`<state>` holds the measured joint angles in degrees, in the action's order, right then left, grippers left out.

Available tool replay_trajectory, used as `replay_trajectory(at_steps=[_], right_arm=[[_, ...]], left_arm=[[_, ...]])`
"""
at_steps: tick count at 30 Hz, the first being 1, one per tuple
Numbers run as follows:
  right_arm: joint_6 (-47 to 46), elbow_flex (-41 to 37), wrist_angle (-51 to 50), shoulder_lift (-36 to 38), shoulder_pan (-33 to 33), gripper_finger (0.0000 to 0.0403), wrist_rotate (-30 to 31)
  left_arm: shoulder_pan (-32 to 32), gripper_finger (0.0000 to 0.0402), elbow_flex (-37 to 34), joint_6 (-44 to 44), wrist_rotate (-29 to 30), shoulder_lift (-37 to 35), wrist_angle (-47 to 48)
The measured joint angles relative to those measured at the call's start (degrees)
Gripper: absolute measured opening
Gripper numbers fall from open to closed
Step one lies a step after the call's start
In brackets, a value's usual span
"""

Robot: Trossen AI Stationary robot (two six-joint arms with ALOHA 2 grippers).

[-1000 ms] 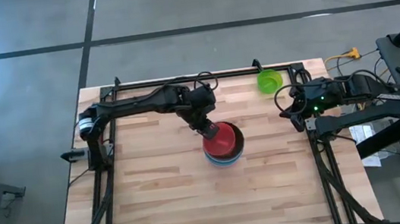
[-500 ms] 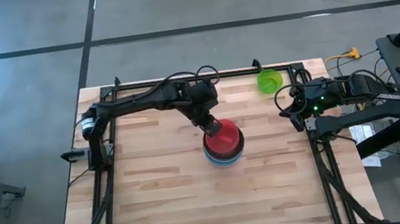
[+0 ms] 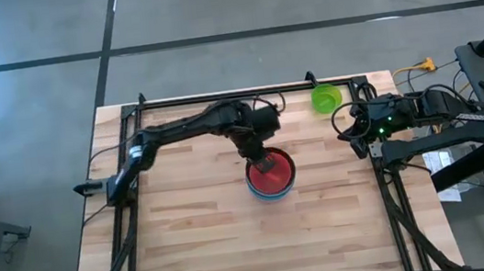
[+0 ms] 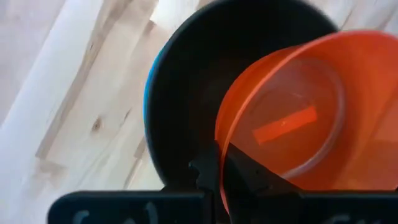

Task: Nest bowls inside each other
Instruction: Stack the small orange bowl on top of the black bowl

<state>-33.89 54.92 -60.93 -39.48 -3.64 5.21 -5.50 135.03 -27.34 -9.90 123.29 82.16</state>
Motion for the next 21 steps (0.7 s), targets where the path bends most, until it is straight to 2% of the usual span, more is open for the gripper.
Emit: replay_trajectory(at_steps=[14,21], right_arm=[[-0.53,-0.2,0.13,-0.11,0.0,0.0009,0.0],[-0.48,-0.22,0.15,-0.09,0.0,0.0009,0.0]], left_arm=[[0.26,0.0,-3.5,1.48,2.05,0.87,-1.36],[0.22,0.0003,-3.81,6.56,1.43,0.87,-2.32]])
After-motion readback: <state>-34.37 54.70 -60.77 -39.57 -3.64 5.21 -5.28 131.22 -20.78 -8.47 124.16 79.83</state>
